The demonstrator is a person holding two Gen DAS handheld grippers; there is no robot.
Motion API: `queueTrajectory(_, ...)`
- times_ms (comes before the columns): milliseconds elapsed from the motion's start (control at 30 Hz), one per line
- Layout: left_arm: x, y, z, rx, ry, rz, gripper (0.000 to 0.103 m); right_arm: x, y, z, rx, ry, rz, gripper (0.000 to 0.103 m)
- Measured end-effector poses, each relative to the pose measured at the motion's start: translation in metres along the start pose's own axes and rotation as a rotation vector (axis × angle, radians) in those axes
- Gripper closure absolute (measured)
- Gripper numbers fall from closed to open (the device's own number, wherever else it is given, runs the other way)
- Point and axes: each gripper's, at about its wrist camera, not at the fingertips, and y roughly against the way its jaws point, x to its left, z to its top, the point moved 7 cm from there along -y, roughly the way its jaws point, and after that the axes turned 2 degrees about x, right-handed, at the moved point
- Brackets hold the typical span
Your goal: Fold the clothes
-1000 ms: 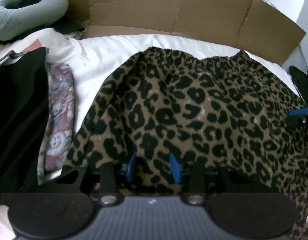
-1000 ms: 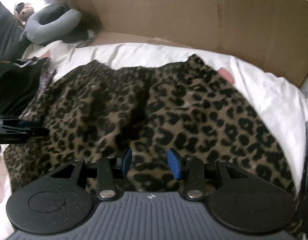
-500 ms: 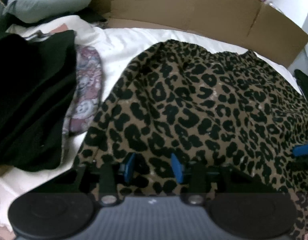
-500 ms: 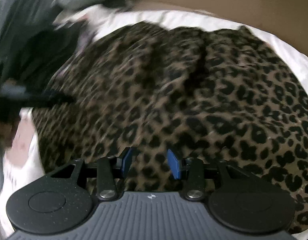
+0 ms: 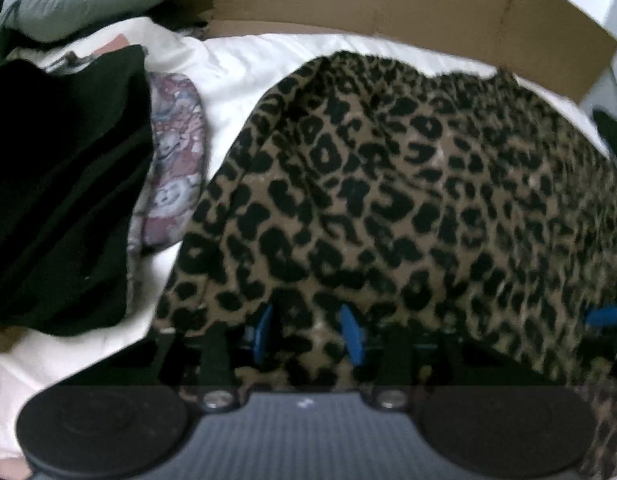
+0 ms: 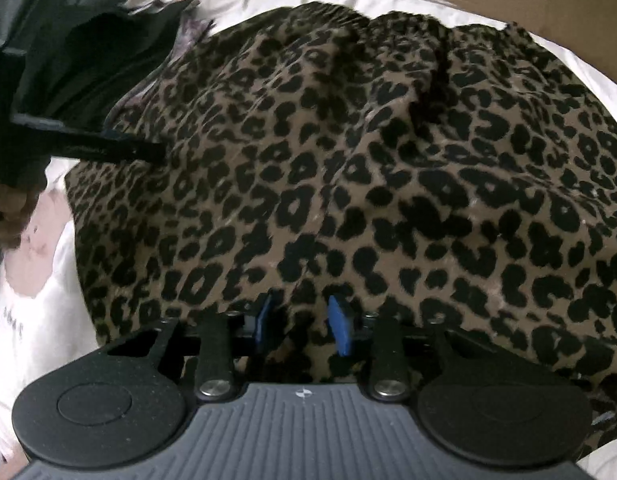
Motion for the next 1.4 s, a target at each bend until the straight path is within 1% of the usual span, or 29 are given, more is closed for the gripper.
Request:
queueTrajectory(33,0.003,0.001,-0.003,0.006,-0.006,0.01,0.062,0.002,0.001,-0.002,0.0,0.01,-0.003,0.066)
queueTrajectory(133,0.013,0.006,-0.015,0.031,0.026,0.024,0.062,0.006,0.004,-0.005,0.002,0.021,-0.003,0.068)
queueTrajectory(167,0.017,0.01,-0.019,0.035,0.043,0.028,0.064,0.007,0.005,-0.007,0.003,0.023,-0.002,0.072)
queueTrajectory(267,0.03,0.022,-0.03,0.044,0.104,0.04,0.071,0.011,0.008,-0.012,0.009,0.023,0.005,0.078)
queueTrajectory(333,0.042,0.034,-0.038,0.039,0.142,0.062,0.071,0.014,0.01,-0.016,0.016,0.027,0.01,0.079)
queueTrajectory(400,0.054,0.045,-0.047,0.03,0.173,0.087,0.071,0.016,0.014,-0.021,0.026,0.025,0.019,0.083)
queueTrajectory(533,0.075,0.055,-0.053,0.008,0.214,0.131,0.071,0.017,0.018,-0.03,0.041,0.004,0.045,0.089)
queueTrajectory(567,0.08,0.054,-0.052,0.005,0.222,0.132,0.071,0.017,0.019,-0.031,0.045,0.003,0.051,0.091)
queueTrajectory(600,0.084,0.054,-0.052,0.002,0.23,0.132,0.07,0.017,0.022,-0.03,0.046,0.002,0.057,0.092)
queueTrajectory(667,0.086,0.051,-0.051,-0.001,0.225,0.116,0.065,0.017,0.027,-0.028,0.047,-0.001,0.069,0.093)
queueTrajectory(700,0.087,0.049,-0.05,-0.002,0.222,0.109,0.065,0.017,0.029,-0.026,0.048,-0.002,0.075,0.093)
queueTrajectory(767,0.089,0.044,-0.049,-0.005,0.206,0.13,0.065,0.017,0.034,-0.024,0.049,-0.005,0.087,0.093)
queueTrajectory(800,0.091,0.042,-0.049,-0.007,0.22,0.125,0.065,0.017,0.036,-0.022,0.046,-0.006,0.091,0.093)
queueTrajectory(900,0.09,0.036,-0.052,-0.003,0.233,0.102,0.067,0.017,0.037,-0.014,0.021,-0.002,0.094,0.094)
queueTrajectory(1000,0.09,0.031,-0.056,-0.001,0.24,0.089,0.067,0.019,0.032,-0.01,0.018,0.005,0.093,0.096)
queueTrajectory(1133,0.097,0.032,-0.057,-0.007,0.317,0.053,0.067,0.022,0.024,-0.01,0.019,0.009,0.087,0.096)
queueTrajectory(1233,0.099,0.033,-0.058,-0.01,0.345,0.034,0.07,0.023,0.019,-0.014,0.026,0.017,0.083,0.097)
queueTrajectory(1400,0.098,0.035,-0.058,-0.006,0.341,0.027,0.075,0.023,0.016,-0.017,0.028,0.027,0.072,0.099)
